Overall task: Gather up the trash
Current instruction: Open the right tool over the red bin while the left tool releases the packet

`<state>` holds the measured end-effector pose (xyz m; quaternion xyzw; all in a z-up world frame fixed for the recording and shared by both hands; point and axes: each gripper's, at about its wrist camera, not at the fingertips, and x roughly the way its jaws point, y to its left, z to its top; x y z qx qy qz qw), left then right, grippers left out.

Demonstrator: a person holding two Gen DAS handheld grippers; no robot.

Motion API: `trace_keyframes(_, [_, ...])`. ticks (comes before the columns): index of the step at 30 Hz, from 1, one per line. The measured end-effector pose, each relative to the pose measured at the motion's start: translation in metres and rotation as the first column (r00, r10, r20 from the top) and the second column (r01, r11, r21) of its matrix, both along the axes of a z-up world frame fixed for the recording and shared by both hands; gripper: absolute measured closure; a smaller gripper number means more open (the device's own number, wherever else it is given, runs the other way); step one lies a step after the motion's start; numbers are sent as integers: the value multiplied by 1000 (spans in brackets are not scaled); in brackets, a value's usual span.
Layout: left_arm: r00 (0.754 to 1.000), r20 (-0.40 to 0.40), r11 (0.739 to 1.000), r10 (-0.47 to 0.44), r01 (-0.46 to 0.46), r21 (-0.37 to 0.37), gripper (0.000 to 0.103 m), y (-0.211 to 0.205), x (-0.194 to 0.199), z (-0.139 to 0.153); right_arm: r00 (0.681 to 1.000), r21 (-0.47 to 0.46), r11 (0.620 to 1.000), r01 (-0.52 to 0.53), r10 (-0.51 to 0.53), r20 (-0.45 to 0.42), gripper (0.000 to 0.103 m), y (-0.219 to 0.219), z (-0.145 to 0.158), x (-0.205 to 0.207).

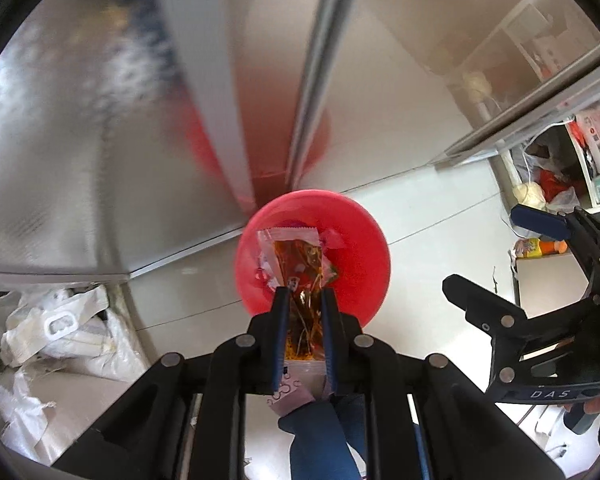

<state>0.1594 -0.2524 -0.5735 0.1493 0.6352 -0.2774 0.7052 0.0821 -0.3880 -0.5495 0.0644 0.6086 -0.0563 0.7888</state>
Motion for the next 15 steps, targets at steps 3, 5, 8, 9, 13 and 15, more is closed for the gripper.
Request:
trace_keyframes(3, [999, 2, 999, -33, 33, -4, 89, -13, -4, -5, 1000, -2, 1000, 27, -27, -9, 2, -9, -6, -5])
trace_keyframes(5, [999, -6, 999, -45, 45, -6, 88, -21, -5, -8, 999, -1, 999, 45, -45, -16, 2, -12, -9, -8])
trace_keyframes(8, [998, -10, 998, -57, 57, -15, 82, -25, -5, -10, 997, 0, 998, 69, -69, -20, 2, -14, -9, -14])
trace_keyframes(9, [998, -1, 998, -57, 57, -20, 72, -26, -5, -9, 997, 1, 997, 74, -74, -21, 2, -15, -9, -15])
trace_keyframes(13, [998, 21, 998, -60, 60, -35, 45, -27, -4, -5, 997, 6, 997, 77, -77, -16, 2, -14, -5, -18])
trace_keyframes(15, [998, 37, 998, -55, 56, -33, 38, -25, -2, -2, 997, 4, 997, 75, -75, -9, 2, -12, -4, -18])
